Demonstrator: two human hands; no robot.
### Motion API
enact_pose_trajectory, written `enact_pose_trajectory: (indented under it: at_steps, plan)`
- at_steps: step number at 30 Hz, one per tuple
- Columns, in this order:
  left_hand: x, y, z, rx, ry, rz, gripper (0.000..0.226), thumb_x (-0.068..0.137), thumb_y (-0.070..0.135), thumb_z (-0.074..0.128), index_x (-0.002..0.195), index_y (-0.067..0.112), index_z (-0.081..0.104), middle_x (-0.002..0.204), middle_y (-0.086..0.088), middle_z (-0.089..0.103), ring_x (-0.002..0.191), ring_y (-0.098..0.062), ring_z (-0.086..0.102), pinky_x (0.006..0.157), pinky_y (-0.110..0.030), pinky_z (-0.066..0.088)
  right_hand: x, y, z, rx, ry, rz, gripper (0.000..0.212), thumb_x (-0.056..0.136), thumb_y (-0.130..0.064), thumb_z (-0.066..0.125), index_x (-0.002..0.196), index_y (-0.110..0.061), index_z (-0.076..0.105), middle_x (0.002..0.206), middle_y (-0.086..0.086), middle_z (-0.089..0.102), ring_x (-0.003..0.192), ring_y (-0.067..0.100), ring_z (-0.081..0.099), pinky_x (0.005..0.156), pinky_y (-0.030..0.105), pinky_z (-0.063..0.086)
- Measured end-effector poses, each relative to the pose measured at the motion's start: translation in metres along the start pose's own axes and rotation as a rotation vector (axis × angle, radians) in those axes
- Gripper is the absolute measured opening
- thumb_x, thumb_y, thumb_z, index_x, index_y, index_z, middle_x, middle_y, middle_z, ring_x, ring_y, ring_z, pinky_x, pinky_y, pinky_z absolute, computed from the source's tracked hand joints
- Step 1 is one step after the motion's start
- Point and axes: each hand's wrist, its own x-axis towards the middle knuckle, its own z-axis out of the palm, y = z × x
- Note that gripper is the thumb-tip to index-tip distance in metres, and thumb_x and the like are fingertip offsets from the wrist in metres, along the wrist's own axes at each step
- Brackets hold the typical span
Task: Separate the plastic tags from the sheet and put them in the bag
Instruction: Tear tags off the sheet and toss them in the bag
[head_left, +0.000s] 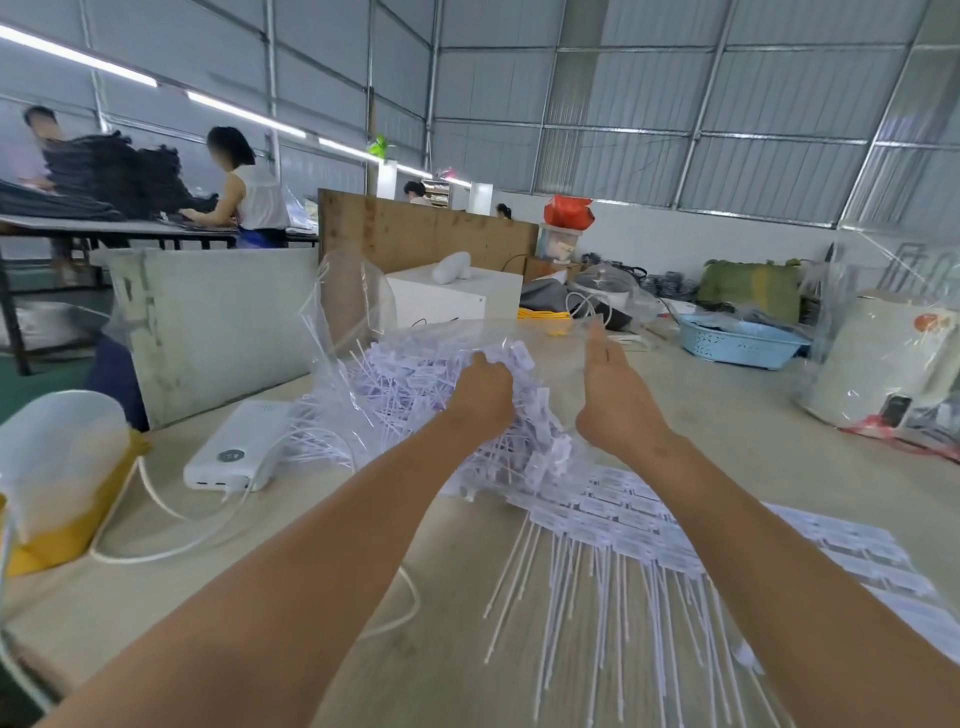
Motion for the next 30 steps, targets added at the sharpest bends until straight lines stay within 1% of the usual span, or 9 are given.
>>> enact_pose_trajectory:
  at_steps: [5, 9, 13, 16, 19, 22, 24, 27, 30]
  plan:
    - [0.001, -0.007, 0.009, 0.454, -0.007, -0.080, 0.044, 0.095, 0.020, 0.041, 0.137, 0.008, 0.037, 0.141, -0.016, 0.033, 0.130, -0.031, 0.031, 0.104, -0.047, 0.030, -0.007, 0.008, 0.003, -0.028, -0.008, -0.035, 0.104, 0.076, 0.011, 0.059, 0.149, -0.011, -0.012, 0.141, 0.015, 0.028, 0.078, 0.020, 0.047, 0.060, 0.028, 0.036]
    - [-0.016, 0.032, -0.009, 0.707, -0.188, -0.053, 0.046, 0.095, 0.029, 0.045, 0.137, 0.013, 0.042, 0.147, -0.020, 0.027, 0.135, -0.038, 0.026, 0.108, -0.055, 0.022, -0.014, 0.015, 0.000, 0.006, -0.065, -0.043, 0.100, 0.076, 0.013, 0.057, 0.151, -0.019, -0.001, 0.133, 0.014, 0.028, 0.076, 0.022, 0.049, 0.065, 0.031, 0.043]
    - [-0.063, 0.083, -0.017, 0.736, -0.405, 0.083, 0.046, 0.094, 0.024, 0.047, 0.137, 0.009, 0.042, 0.142, -0.014, 0.043, 0.128, -0.039, 0.040, 0.102, -0.051, 0.033, -0.028, 0.028, -0.014, 0.137, -0.147, -0.091, 0.070, 0.084, -0.008, 0.066, 0.144, -0.027, 0.035, 0.139, 0.016, 0.031, 0.110, 0.022, 0.051, 0.098, 0.027, 0.039]
    - [-0.108, 0.120, -0.023, 0.774, -0.385, 0.283, 0.041, 0.095, 0.022, 0.044, 0.133, 0.007, 0.046, 0.135, -0.015, 0.048, 0.122, -0.041, 0.046, 0.098, -0.051, 0.038, -0.048, 0.047, -0.033, 0.335, -0.116, -0.144, 0.039, 0.084, -0.021, 0.069, 0.122, -0.028, 0.062, 0.132, 0.012, 0.050, 0.091, 0.008, 0.059, 0.094, 0.027, 0.045]
    - [-0.135, 0.152, -0.024, 0.564, -0.322, 0.499, 0.021, 0.093, 0.014, 0.048, 0.110, 0.010, 0.058, 0.110, -0.008, 0.060, 0.101, -0.031, 0.056, 0.082, -0.038, 0.044, -0.076, 0.085, -0.055, 0.412, -0.005, -0.052, 0.025, 0.084, -0.028, 0.068, 0.108, -0.033, 0.069, 0.117, -0.005, 0.064, 0.088, 0.001, 0.063, 0.081, 0.014, 0.046]
    - [-0.140, 0.172, -0.021, 0.281, -0.258, 0.690, 0.016, 0.086, 0.003, 0.053, 0.074, 0.013, 0.049, 0.070, -0.001, 0.046, 0.068, -0.020, 0.044, 0.052, -0.022, 0.025, -0.108, 0.138, -0.067, 0.277, 0.028, 0.153, 0.023, 0.085, -0.022, 0.068, 0.107, -0.020, 0.071, 0.110, 0.000, 0.069, 0.090, 0.011, 0.064, 0.079, 0.011, 0.043]
    - [-0.130, 0.181, -0.014, 0.219, -0.254, 0.738, 0.011, 0.084, 0.000, 0.054, 0.081, 0.010, 0.054, 0.082, -0.008, 0.056, 0.070, -0.022, 0.045, 0.051, -0.022, 0.025, -0.131, 0.175, -0.067, 0.133, -0.039, 0.311, 0.027, 0.088, -0.020, 0.065, 0.114, -0.013, 0.068, 0.119, 0.006, 0.065, 0.102, 0.020, 0.062, 0.088, 0.021, 0.042]
    - [-0.101, 0.188, 0.016, 0.179, -0.279, 0.712, 0.020, 0.086, 0.000, 0.051, 0.102, 0.004, 0.062, 0.109, -0.015, 0.060, 0.098, -0.029, 0.057, 0.067, -0.030, 0.040, -0.160, 0.219, -0.060, -0.075, -0.169, 0.456, 0.034, 0.093, -0.025, 0.056, 0.124, -0.011, 0.060, 0.131, 0.009, 0.057, 0.118, 0.024, 0.054, 0.095, 0.026, 0.036]
    - [-0.079, 0.189, 0.040, 0.067, -0.307, 0.678, 0.020, 0.094, 0.015, 0.051, 0.101, 0.002, 0.064, 0.108, -0.015, 0.061, 0.104, -0.031, 0.057, 0.079, -0.035, 0.046, -0.172, 0.237, -0.049, -0.084, -0.198, 0.489, 0.031, 0.097, -0.028, 0.049, 0.093, -0.003, 0.066, 0.101, 0.016, 0.063, 0.096, 0.029, 0.060, 0.071, 0.028, 0.036]
